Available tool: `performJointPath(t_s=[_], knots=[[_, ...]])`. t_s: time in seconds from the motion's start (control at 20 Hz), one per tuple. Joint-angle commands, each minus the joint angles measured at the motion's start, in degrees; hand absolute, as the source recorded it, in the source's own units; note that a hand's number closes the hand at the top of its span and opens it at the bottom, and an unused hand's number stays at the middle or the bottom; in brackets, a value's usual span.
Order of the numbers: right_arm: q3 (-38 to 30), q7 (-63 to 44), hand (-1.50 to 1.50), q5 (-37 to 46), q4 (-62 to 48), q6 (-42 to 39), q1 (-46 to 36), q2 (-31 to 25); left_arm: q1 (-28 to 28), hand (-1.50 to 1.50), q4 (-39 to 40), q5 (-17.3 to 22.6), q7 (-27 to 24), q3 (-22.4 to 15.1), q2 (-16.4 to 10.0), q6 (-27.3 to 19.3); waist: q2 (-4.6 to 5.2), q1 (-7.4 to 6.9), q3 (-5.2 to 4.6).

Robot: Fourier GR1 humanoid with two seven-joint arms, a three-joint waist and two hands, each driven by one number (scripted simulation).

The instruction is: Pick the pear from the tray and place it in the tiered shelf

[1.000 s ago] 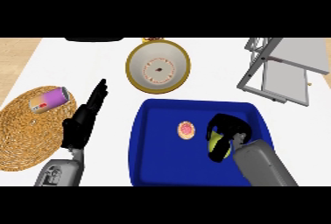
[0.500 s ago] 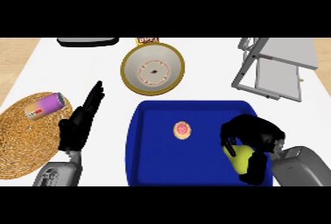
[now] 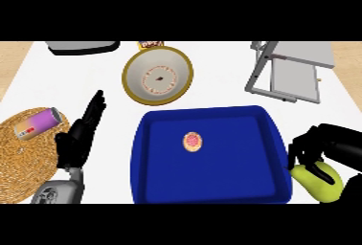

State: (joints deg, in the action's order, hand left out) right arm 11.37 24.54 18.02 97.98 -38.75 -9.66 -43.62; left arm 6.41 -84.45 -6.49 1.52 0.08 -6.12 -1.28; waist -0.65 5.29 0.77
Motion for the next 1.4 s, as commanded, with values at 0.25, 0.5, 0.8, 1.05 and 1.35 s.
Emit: performJointPath(t_s=[0.25,0.5,0.8,1.05,1.35], knots=[[-17.8,27.1,1.50,-17.3,-10.6,-3.2,7.8,-14.7,-1.6,0.00,-0.9,0.9,-1.2,0.9,-1.6,1.5,0.37,-0.90,-0.27],[-26.1,33.7,1.50,-24.2,-19.5,-3.5,8.8,-23.0,1.6,0.00,-0.6,0.0,0.8,-0.6,-0.5,1.1,0.71,-2.14,-0.43],[-30.7,36.5,1.50,-31.8,-29.5,-3.5,9.9,-26.2,1.3,0.00,-0.7,0.1,-0.2,-1.7,0.3,1.8,0.74,-4.14,-0.50],[-31.8,35.3,1.50,-34.6,-35.8,-2.4,5.7,-29.7,3.2,0.00,0.8,-0.7,0.3,-2.4,0.4,2.1,1.19,-6.20,-0.56],[-30.2,29.0,1.50,-39.4,-40.5,-4.3,-0.4,-33.9,3.2,0.00,-0.8,-0.7,2.0,-4.2,1.9,2.2,1.23,-7.99,-0.61]])
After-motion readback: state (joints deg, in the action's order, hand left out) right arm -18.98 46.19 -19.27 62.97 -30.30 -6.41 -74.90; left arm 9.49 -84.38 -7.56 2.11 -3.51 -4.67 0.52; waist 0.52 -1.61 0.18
